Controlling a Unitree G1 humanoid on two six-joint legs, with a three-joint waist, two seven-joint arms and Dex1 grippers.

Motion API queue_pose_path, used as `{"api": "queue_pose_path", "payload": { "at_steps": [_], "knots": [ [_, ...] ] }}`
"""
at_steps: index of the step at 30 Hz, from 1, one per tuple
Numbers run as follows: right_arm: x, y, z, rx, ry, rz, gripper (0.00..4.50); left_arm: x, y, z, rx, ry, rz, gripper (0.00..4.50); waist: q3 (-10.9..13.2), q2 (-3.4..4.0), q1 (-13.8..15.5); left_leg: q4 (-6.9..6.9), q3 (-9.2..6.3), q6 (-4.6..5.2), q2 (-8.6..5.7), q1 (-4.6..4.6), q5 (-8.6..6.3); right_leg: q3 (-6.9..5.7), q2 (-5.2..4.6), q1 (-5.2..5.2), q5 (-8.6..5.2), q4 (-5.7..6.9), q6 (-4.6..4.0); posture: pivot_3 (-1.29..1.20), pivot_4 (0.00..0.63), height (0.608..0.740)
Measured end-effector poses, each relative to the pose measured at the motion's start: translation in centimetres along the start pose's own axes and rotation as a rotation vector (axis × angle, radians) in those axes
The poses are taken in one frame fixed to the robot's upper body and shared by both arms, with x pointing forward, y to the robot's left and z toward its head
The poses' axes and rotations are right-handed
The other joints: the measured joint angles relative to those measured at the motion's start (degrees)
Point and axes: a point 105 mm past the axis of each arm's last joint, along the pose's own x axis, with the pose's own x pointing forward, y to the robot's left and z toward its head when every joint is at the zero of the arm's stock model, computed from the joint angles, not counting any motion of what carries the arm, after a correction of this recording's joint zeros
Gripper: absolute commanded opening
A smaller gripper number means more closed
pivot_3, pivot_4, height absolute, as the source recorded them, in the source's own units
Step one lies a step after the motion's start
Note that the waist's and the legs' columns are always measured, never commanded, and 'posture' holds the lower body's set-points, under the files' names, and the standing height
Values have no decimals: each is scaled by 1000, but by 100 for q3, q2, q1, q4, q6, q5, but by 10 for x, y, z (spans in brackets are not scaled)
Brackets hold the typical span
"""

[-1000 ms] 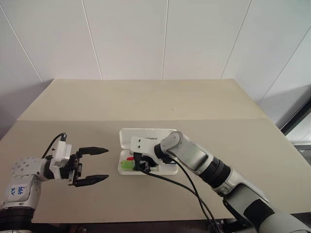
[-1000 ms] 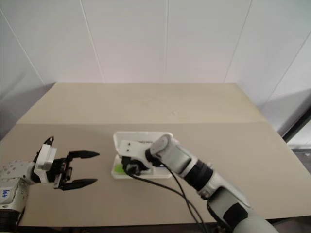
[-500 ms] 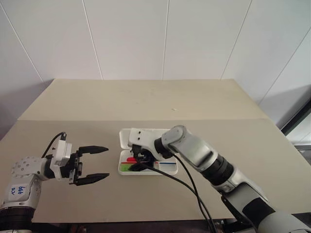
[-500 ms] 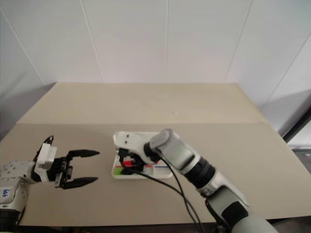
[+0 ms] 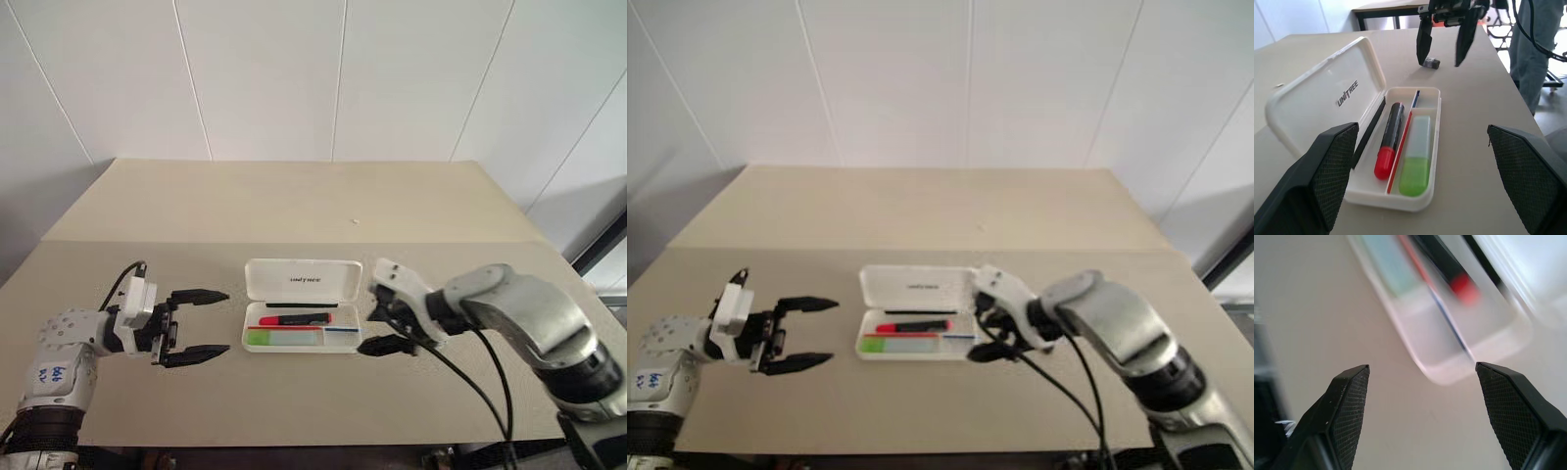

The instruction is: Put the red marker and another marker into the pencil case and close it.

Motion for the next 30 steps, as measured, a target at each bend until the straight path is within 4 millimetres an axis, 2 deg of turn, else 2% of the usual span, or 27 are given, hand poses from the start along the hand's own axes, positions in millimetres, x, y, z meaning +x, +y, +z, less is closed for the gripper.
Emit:
{"api": "queue_pose_path", "payload": {
  "at_steps": [6, 9, 17, 21, 26, 30],
  "knots": [
    [12, -10, -28, 177, 8, -183, 4439, 10, 4, -1, -4, -22, -43, 4500, -2, -4, 17, 3, 0, 2, -2, -2, 2, 1, 0, 1, 1, 2, 1, 0, 150, 740],
    [12, -16, -30, 231, -44, -282, 4439, 13, 9, -2, -4, -28, -51, 4500, -2, -4, 28, 4, 0, 3, -3, -2, 2, 2, -1, 1, 2, 6, 3, 0, 150, 740],
    [-14, -38, -24, 321, -195, -530, 4439, 23, 15, -7, -20, -40, -58, 4500, -2, -4, 63, 3, 0, 6, -2, -1, 5, 1, 0, 1, 2, 11, 2, 0, 150, 740],
    [-24, -51, -51, 440, -179, -663, 4439, 28, 18, -9, -20, -51, -61, 4500, -4, -6, 143, 2, 0, 7, -2, 0, 5, 1, 1, 2, 1, 10, 2, 0, 150, 740],
    [-14, -47, -70, 586, -187, -704, 4439, 30, 22, -9, -13, -57, -59, 4500, -5, -6, 144, 3, 0, 9, -5, 2, 7, 3, 0, 2, 2, 16, 2, 0, 150, 740],
    [-2, -36, -67, 667, -238, -681, 4439, 31, 22, -10, -15, -55, -63, 4500, -6, -7, 125, 1, -1, 10, -3, 4, 11, 3, 2, 0, 2, 25, 2, 0, 150, 740]
  ]
}}
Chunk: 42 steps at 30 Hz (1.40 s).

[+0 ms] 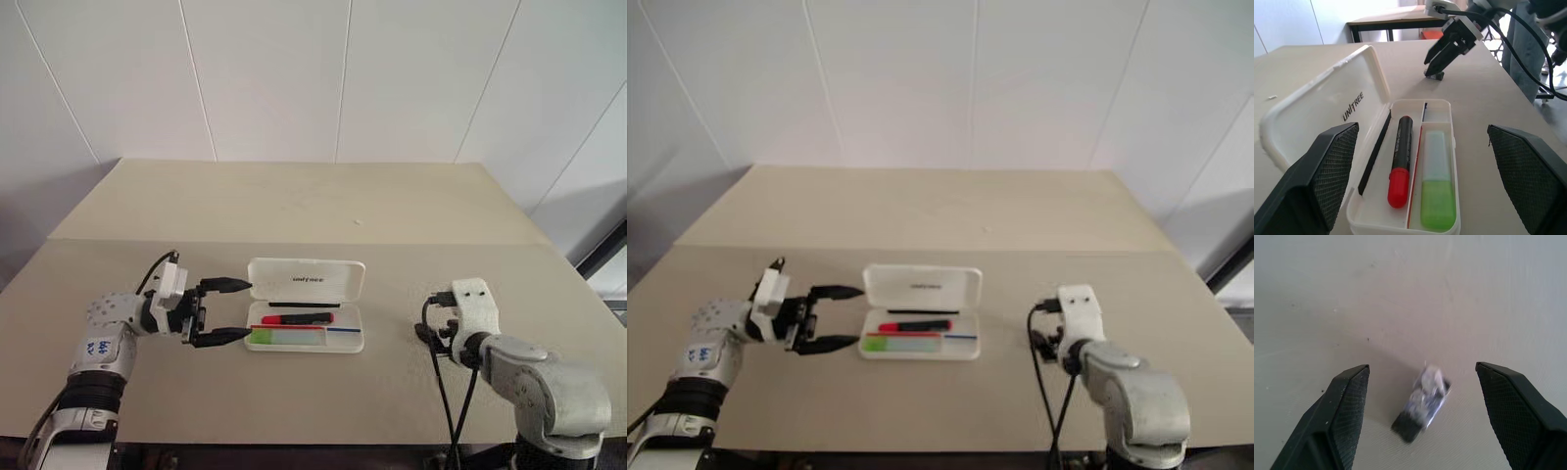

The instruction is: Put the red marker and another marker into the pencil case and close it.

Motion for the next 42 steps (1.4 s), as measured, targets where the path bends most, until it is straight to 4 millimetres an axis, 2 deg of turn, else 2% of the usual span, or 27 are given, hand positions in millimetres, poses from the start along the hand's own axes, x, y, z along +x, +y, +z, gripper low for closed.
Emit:
{"api": "queue_pose_path", "payload": {
  "at_steps": [2, 12, 18, 22, 29, 34, 38, 42],
  "knots": [
    [0, 4, 0, 11, -5, 3, 4439, 1, 1, 1, 7, -1, -3, 4500, 0, 0, 6, 1, 0, -3, 0, 1, 2, 0, -1, 2, 1, 0, -1, 0, 150, 740],
    [4, -7, -15, 40, 49, -78, 4439, 1, 1, 2, 9, 0, -4, 4500, 0, 0, 9, -1, 0, -4, -1, 1, 3, 0, -1, 3, 1, -4, -1, 0, 150, 740],
    [5, -8, -16, 31, 59, -84, 4439, 1, 1, 2, 9, 1, -3, 4500, -8, -12, 8, 0, 0, -4, -1, 5, 3, 0, -1, 8, 1, -4, -1, 0, 150, 740],
    [9, -4, -15, 29, 69, -71, 3584, 0, -1, 0, 3, 3, -1, 4500, -21, -32, 6, 2, 0, -4, 0, 11, 5, 0, -1, 15, 5, -6, -4, 0, 150, 740],
    [12, 3, -13, 6, 77, -45, 1211, -3, -2, -2, -1, 5, 6, 4500, -31, -45, 29, 2, 0, 1, -1, 11, 14, -1, -3, 26, 17, -30, -6, 0, 150, 740],
    [14, -5, -3, -26, 75, -51, 1140, -4, -3, -1, 1, 4, 10, 4500, -29, -43, 17, -6, 0, 3, -1, 8, 15, -1, -4, 27, 26, -49, -1, 0, 150, 740],
    [14, 5, 24, -96, 21, 27, 1140, -3, -3, 0, 6, 3, 7, 4500, -28, -40, -16, -32, 0, 6, 2, 8, 17, -2, -2, 13, 24, -47, -5, 0, 150, 740],
    [15, 26, 44, -235, -10, 175, 1140, -1, -3, 3, 13, 1, -2, 4500, -26, -37, -11, -47, 0, 10, 3, 5, 19, -4, -2, 4, 21, -49, -8, 0, 150, 740]
  ]
}}
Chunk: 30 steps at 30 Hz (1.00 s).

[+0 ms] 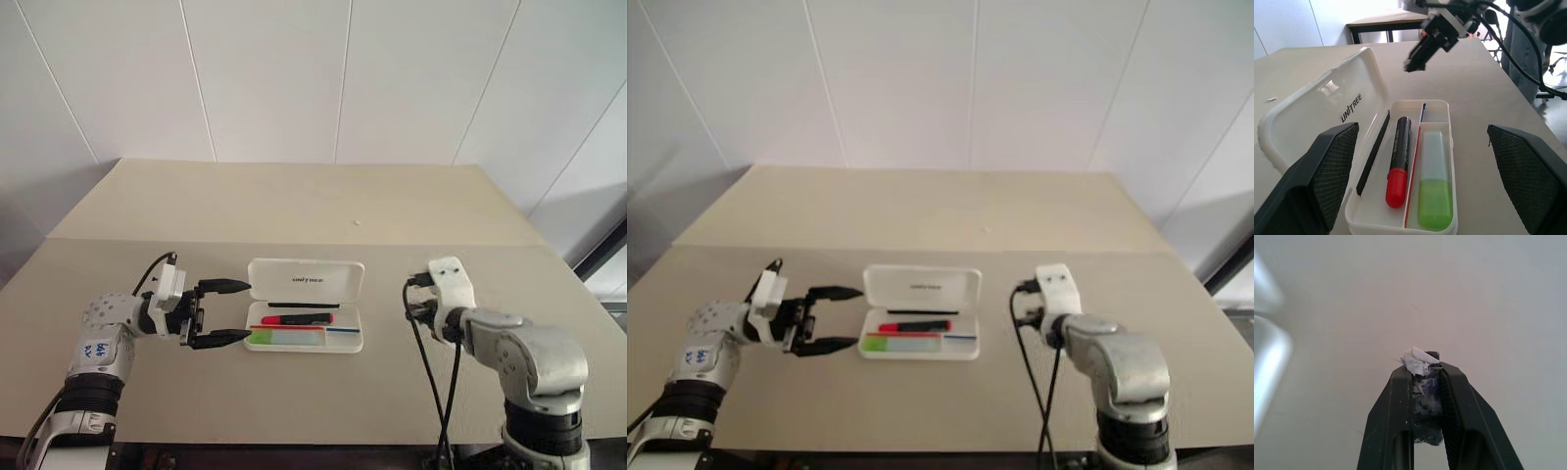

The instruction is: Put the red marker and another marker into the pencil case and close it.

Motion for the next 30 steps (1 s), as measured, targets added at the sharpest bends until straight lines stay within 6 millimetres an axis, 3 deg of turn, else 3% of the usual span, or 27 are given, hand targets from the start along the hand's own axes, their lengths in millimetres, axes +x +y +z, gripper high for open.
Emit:
{"api": "queue_pose_path", "payload": {
  "at_steps": [4, 17, 24, 30],
  "knots": [
    [-2, 24, 18, -128, -24, 171, 1140, 1, -2, 1, 3, 0, -8, 4500, 1, 1, 2, -1, 0, 0, 0, -4, 0, -1, -1, -1, 0, -6, 0, 0, 150, 740],
    [-9, 91, 20, -520, 12, 662, 1140, -5, -14, -2, -15, 30, -19, 4500, 1, 2, 3, 2, 0, 0, 0, -7, 0, -3, -2, -1, 1, -14, 2, 0, 150, 740],
    [-4, 106, 14, -649, 26, 784, 1140, -11, -18, 0, -13, 36, -8, 4500, 2, 2, 15, 2, 1, 0, 0, -7, 0, -3, -3, -1, 1, -15, 2, 0, 150, 740],
    [10, 96, 8, -701, 58, 780, 1140, -10, -21, 2, -5, 39, -13, 4500, 2, 2, 18, 4, 1, 0, 0, -7, 0, -4, -2, -1, 1, -13, 2, 0, 150, 740]
  ]
}}
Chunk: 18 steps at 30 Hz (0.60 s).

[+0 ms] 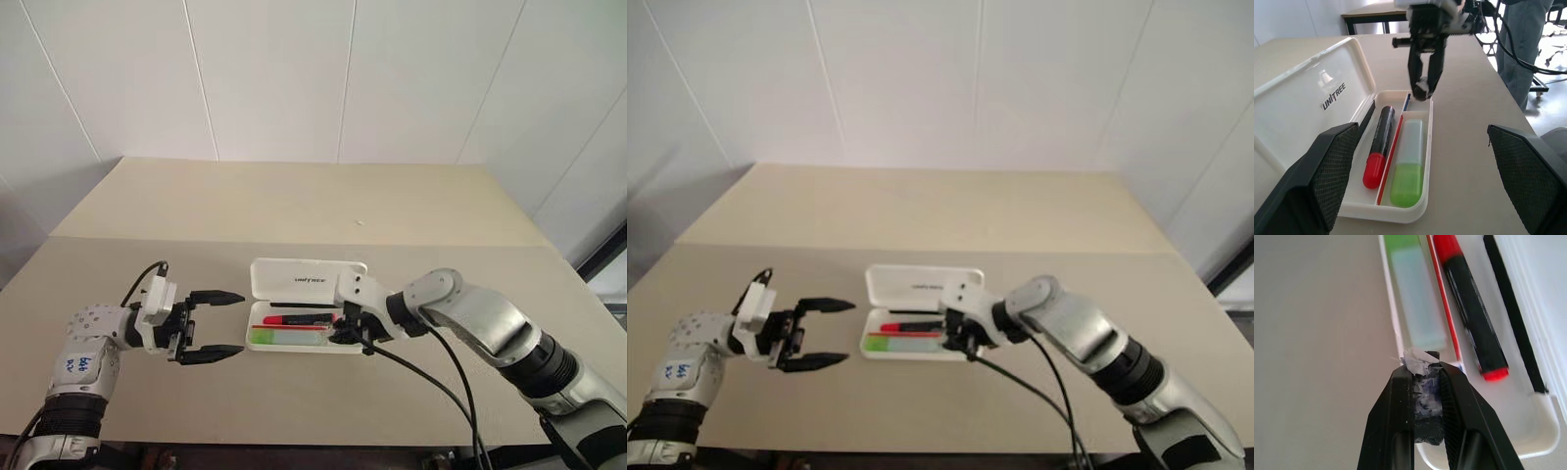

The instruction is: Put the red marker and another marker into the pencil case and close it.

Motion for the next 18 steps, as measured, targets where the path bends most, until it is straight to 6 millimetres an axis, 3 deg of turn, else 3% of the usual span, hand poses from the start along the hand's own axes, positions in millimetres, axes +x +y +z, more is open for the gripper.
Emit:
{"api": "queue_pose_path", "payload": {
  "at_steps": [6, 7, 15, 18],
  "knots": [
    [-1, -8, -4, -34, 26, -18, 1140, -4, -2, -2, -11, 1, 19, 4500, 0, 0, -7, -1, 0, 0, 1, 0, 0, -1, 1, -1, 0, 0, 0, 0, 150, 740],
    [0, -8, -4, -39, 28, -15, 1864, -4, -2, -2, -11, 1, 20, 4500, 0, 0, -5, 0, 0, 0, 0, 0, 0, 0, 0, -1, 0, 0, 0, 0, 150, 740],
    [3, -1, 0, -40, 28, 11, 4471, -5, -1, -1, -8, -1, 30, 4500, 0, 0, -4, 0, 0, 0, 0, 0, 0, -1, 0, -1, 0, 3, 0, 0, 150, 740],
    [2, 0, 2, -37, 23, 14, 4471, -5, -1, -1, -7, -1, 30, 4500, 0, 0, -1, 1, 0, -1, 0, 0, 0, 0, 0, -1, 0, 3, 0, 0, 150, 740]
  ]
}}
